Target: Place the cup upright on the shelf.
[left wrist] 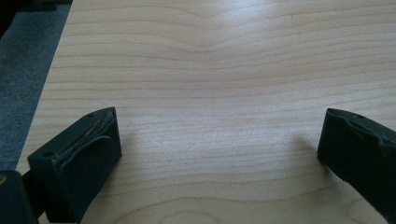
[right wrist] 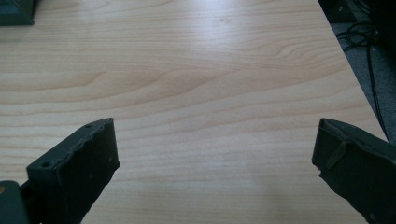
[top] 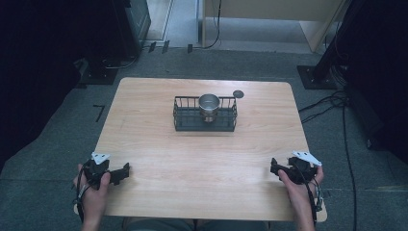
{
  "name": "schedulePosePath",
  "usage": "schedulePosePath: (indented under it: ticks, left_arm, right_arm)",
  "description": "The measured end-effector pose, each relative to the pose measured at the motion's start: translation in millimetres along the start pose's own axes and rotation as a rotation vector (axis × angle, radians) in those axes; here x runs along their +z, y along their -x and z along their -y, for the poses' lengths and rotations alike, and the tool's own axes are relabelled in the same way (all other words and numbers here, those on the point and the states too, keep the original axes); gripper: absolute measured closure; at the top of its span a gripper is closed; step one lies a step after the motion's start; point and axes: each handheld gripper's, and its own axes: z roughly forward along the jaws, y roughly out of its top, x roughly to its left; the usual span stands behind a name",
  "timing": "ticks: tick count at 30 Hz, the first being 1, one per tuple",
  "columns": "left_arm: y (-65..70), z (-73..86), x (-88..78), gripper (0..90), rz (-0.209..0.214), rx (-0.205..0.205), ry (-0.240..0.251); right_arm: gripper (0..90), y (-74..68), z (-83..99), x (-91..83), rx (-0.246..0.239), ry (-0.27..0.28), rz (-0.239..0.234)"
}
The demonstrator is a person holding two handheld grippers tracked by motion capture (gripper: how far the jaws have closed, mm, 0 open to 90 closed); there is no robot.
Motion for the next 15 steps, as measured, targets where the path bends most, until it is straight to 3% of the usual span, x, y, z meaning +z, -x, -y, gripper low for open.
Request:
schedulePosePath:
  ticks: [15]
  left_arm:
    - [-0.1,0.0,0.0,0.0,0.0,0.001,0.0]
  right_arm:
    - [0.0,25.0,23.9,-5.7,0.041,-0.035,0.039]
